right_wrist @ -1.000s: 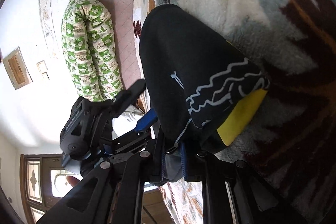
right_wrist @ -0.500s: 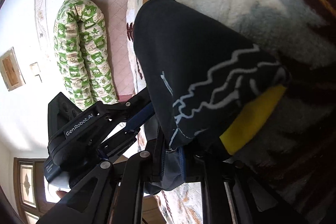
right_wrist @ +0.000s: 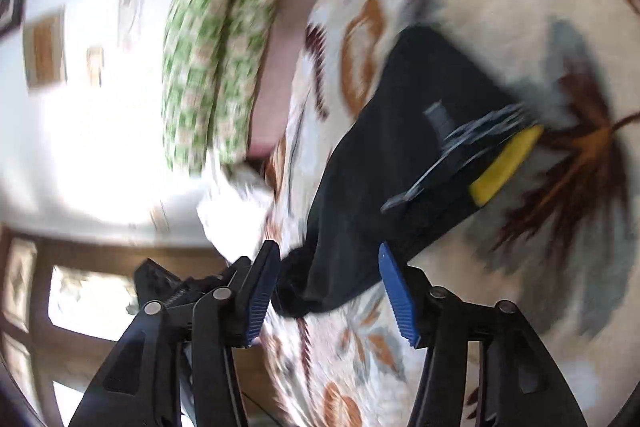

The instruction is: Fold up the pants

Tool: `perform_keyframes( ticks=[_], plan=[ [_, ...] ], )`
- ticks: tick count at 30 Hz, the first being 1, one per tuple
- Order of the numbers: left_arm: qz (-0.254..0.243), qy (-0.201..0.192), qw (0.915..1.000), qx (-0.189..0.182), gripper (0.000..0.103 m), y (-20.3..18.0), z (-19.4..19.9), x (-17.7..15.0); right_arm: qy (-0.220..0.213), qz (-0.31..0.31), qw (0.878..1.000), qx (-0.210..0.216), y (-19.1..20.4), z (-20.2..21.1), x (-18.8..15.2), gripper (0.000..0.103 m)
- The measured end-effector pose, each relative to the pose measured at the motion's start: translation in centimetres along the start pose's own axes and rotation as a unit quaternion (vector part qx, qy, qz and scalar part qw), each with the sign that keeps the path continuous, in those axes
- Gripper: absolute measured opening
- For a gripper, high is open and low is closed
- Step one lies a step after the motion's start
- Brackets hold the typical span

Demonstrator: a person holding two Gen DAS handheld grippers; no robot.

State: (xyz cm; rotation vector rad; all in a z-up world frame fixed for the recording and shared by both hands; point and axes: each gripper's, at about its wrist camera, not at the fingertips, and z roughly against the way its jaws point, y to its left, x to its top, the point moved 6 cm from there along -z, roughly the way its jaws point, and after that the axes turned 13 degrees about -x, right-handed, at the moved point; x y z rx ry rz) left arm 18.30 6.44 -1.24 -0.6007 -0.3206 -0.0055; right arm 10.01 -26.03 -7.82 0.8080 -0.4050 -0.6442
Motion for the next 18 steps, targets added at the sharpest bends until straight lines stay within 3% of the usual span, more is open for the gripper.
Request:
perform_keyframes(
  ticks=[1, 3, 6, 8, 10, 11, 17, 18],
  plan=[
    [0.006, -0.017, 0.9996, 0.024, 0.056, 2.1, 1.6, -0.5, 0.012, 0.045, 0.999, -0.015, 2.0, -1.2, -1.9, 0.06],
    [0.019, -0.031, 0.9981, 0.05, 0.056, 5.4, 3.2, -1.4, 0.025, 0.124, 0.991, -0.045, 5.0, -3.4, -4.4, 0.062],
    [0.056, -0.019, 0.9965, 0.058, 0.056, 10.1, 3.8, -2.4, 0.036, 0.248, 0.965, -0.082, 9.0, -6.9, -9.0, 0.064],
    [0.08, -0.014, 0.9953, 0.052, 0.056, 12.5, 3.9, -2.8, 0.025, 0.34, 0.932, -0.125, 11.5, -9.8, -12.5, 0.065],
    [0.096, -0.015, 0.9943, 0.043, 0.056, 14.3, 3.8, -2.9, 0.009, 0.393, 0.907, -0.148, 12.4, -11.4, -14.6, 0.068],
    [0.105, -0.015, 0.9937, 0.035, 0.056, 14.9, 3.7, -2.8, -0.004, 0.427, 0.889, -0.168, 13.3, -12.7, -15.6, 0.07],
    [0.145, -0.012, 0.9894, -0.01, 0.056, 18.2, 3.6, -2.6, -0.05, 0.524, 0.812, -0.25, 15.1, -18.5, -17.3, 0.074],
    [0.148, -0.012, 0.9888, -0.015, 0.056, 18.6, 3.5, -2.6, -0.052, 0.53, 0.805, -0.263, 14.8, -19.2, -17.5, 0.075]
  ],
)
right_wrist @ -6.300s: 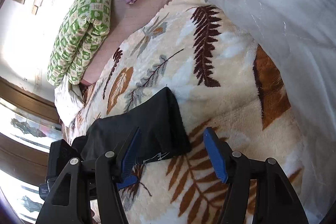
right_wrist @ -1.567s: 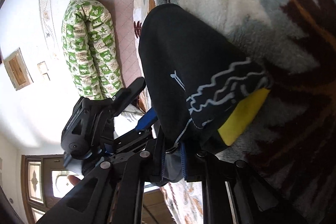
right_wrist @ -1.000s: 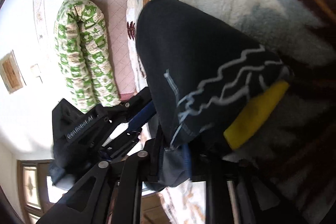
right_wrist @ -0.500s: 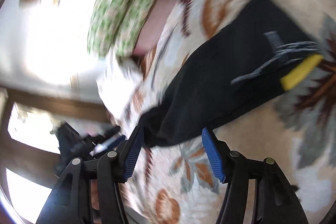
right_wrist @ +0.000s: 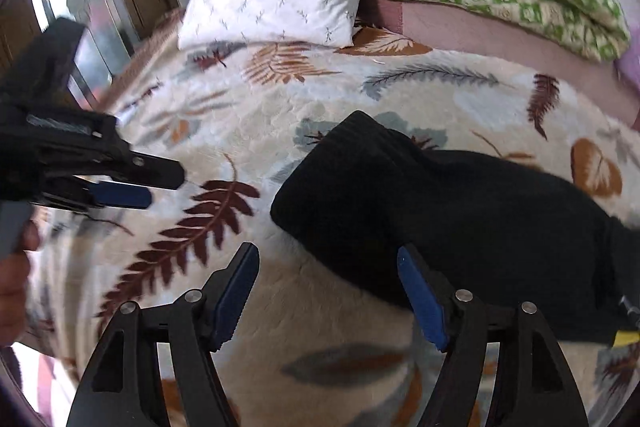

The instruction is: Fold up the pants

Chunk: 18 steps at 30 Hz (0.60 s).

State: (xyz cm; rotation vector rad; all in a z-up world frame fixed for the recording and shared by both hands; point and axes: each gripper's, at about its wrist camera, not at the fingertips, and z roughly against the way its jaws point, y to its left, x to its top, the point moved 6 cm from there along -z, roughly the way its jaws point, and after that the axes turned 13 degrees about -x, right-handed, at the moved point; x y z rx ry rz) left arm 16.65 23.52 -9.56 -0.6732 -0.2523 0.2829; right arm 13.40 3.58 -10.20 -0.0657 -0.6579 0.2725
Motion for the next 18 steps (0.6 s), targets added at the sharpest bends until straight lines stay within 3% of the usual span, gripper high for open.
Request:
perform_keyframes(
  ticks=[3, 5, 8, 11, 14, 18],
  plan=[
    [0.004, 0.001, 0.9999, -0.013, 0.056, 0.6, 0.0, 0.5, 0.024, 0.006, 0.999, -0.023, 1.0, -2.4, -0.2, 0.076],
    [0.002, 0.0, 0.9999, -0.016, 0.056, 0.8, 0.1, 0.7, 0.029, 0.011, 0.999, -0.042, 1.6, -3.7, -0.3, 0.083],
    [-0.002, 0.004, 0.9998, -0.02, 0.056, 0.7, -0.4, 0.9, 0.01, 0.025, 0.997, -0.07, 2.5, -4.2, 0.2, 0.084],
    [-0.008, 0.009, 0.9996, -0.025, 0.056, 0.0, -1.2, 1.1, -0.003, -0.004, 0.998, -0.055, 1.3, -4.0, 0.5, 0.065],
    [-0.011, 0.013, 0.9989, -0.044, 0.056, -1.3, -2.5, 1.5, -0.015, -0.037, 0.999, -0.015, -0.7, -3.3, 1.1, 0.03],
    [-0.006, 0.048, 0.9938, -0.1, 0.056, -3.8, -5.5, 1.6, -0.034, -0.054, 0.998, 0.019, -2.9, -1.3, 1.3, 0.025]
  ],
)
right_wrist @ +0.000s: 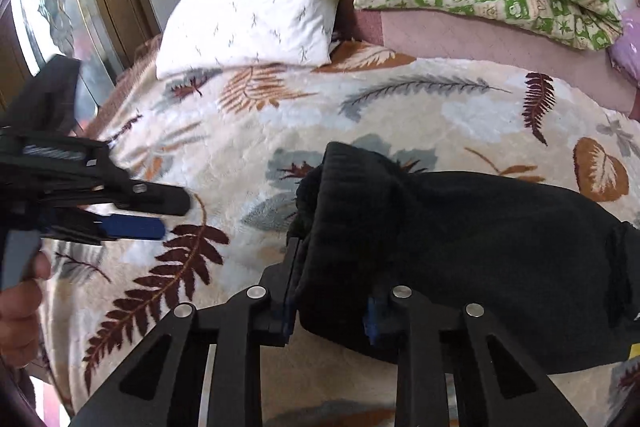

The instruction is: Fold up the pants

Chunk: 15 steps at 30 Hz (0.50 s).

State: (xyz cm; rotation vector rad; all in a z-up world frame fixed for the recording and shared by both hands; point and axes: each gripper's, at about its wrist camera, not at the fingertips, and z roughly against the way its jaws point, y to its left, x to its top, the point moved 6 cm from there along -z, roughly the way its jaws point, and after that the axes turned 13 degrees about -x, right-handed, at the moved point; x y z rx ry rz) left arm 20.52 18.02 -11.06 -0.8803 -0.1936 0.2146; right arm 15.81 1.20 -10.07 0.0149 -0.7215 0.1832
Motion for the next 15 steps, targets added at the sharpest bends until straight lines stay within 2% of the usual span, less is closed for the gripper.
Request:
perform_keyframes(
  ticks=[3, 6, 8, 12, 15],
  plan=[
    [0.014, 0.017, 0.9995, -0.024, 0.056, -0.8, -2.3, 0.2, -0.005, -0.003, 1.0, 0.013, -1.1, 1.0, -0.4, 0.025],
    [0.023, 0.02, 0.9965, -0.078, 0.056, -1.9, -3.6, 0.5, 0.002, -0.006, 1.0, 0.027, -1.4, 1.1, -1.0, 0.025],
    [0.024, 0.013, 0.9946, -0.101, 0.056, -2.4, -4.0, 0.8, 0.005, -0.006, 0.999, 0.034, -1.4, 1.1, -1.4, 0.025],
    [0.022, 0.031, 0.9837, -0.176, 0.056, -3.6, -4.8, 0.8, 0.01, -0.009, 0.999, 0.045, -1.3, 0.9, -1.5, 0.025],
    [0.004, 0.035, 0.9854, -0.167, 0.059, -4.1, -5.2, 0.9, 0.013, -0.012, 0.998, 0.052, -1.3, 0.8, -1.6, 0.025]
  ],
)
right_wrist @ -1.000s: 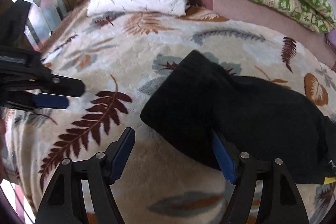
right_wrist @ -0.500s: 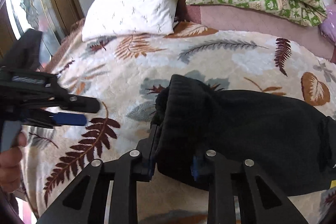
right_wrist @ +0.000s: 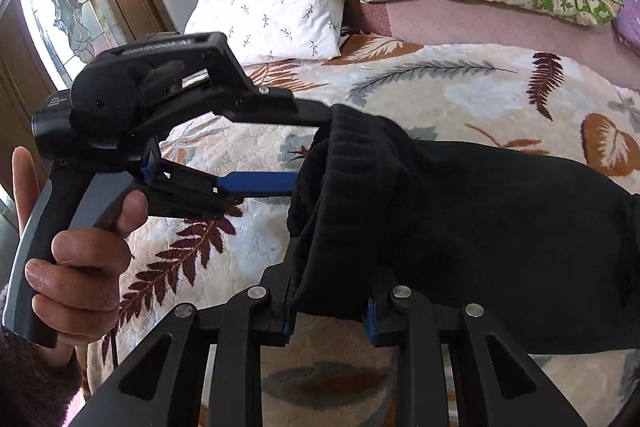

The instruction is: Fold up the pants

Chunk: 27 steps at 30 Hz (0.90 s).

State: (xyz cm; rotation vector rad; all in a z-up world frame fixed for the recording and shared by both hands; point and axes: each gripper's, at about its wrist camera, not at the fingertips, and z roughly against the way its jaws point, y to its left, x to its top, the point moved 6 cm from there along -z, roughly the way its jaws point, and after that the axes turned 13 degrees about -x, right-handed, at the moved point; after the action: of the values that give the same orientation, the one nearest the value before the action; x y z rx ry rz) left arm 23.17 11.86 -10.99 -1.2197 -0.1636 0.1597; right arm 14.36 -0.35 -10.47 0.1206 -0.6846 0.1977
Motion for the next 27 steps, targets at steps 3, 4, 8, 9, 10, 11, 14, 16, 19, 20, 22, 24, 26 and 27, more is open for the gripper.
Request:
perform_keyframes(
  ticks=[3, 4, 8, 9, 10, 11, 14, 16, 19, 20, 22, 24, 26, 27],
  plan=[
    [0.004, 0.009, 0.9996, -0.026, 0.059, -0.3, -0.4, 0.2, 0.004, -0.005, 1.0, 0.004, 0.0, -0.3, -0.1, 0.025],
    [0.004, 0.01, 0.999, -0.043, 0.059, -0.4, -0.3, 0.2, 0.005, -0.007, 1.0, 0.006, -0.1, -0.4, -0.1, 0.025],
    [-0.008, 0.014, 0.9979, -0.062, 0.062, 0.0, 0.0, -0.1, 0.008, -0.006, 1.0, 0.013, 0.1, -0.6, -0.3, 0.025],
    [-0.013, 0.021, 0.9983, -0.053, 0.062, 0.1, -0.2, -0.1, 0.009, -0.005, 1.0, 0.013, 0.2, -0.6, -0.4, 0.025],
    [-0.016, 0.027, 0.9985, -0.045, 0.062, 0.2, -0.4, -0.2, 0.01, -0.006, 1.0, 0.013, 0.2, -0.7, -0.5, 0.025],
    [-0.021, 0.033, 0.9986, -0.035, 0.062, 0.2, -0.8, -0.2, 0.012, -0.008, 1.0, 0.014, 0.2, -0.9, -0.6, 0.025],
    [-0.037, 0.045, 0.9983, -0.012, 0.062, -0.2, -1.4, -0.2, 0.016, -0.009, 1.0, 0.014, 0.3, -1.2, -0.7, 0.026],
    [-0.04, 0.047, 0.998, 0.014, 0.062, -0.2, -1.9, -0.2, 0.019, -0.01, 1.0, 0.014, 0.3, -1.4, -0.7, 0.026],
    [-0.038, 0.043, 0.9962, 0.065, 0.062, 0.5, -2.5, -0.6, 0.024, -0.014, 0.999, 0.016, 0.1, -1.6, -0.8, 0.026],
    [-0.034, 0.035, 0.9963, 0.071, 0.054, 0.7, -2.5, -0.7, 0.027, -0.016, 0.999, 0.017, 0.1, -1.7, -0.8, 0.026],
    [-0.02, 0.026, 0.9981, 0.053, 0.042, 0.7, -2.3, -1.1, 0.03, -0.02, 0.999, 0.018, -0.1, -1.8, -0.8, 0.026],
    [-0.004, 0.013, 0.9992, 0.039, 0.038, 0.5, -1.9, -1.5, 0.031, -0.029, 0.999, 0.023, -0.4, -1.6, -0.8, 0.026],
    [0.015, 0.005, 0.9997, 0.016, 0.035, 0.1, -1.5, -1.9, 0.027, -0.036, 0.998, 0.032, -0.8, -0.9, -0.7, 0.026],
    [0.029, 0.001, 0.9996, 0.001, 0.035, -0.3, -1.4, -2.1, 0.023, -0.039, 0.998, 0.038, -0.9, -0.4, -0.6, 0.026]
  ],
)
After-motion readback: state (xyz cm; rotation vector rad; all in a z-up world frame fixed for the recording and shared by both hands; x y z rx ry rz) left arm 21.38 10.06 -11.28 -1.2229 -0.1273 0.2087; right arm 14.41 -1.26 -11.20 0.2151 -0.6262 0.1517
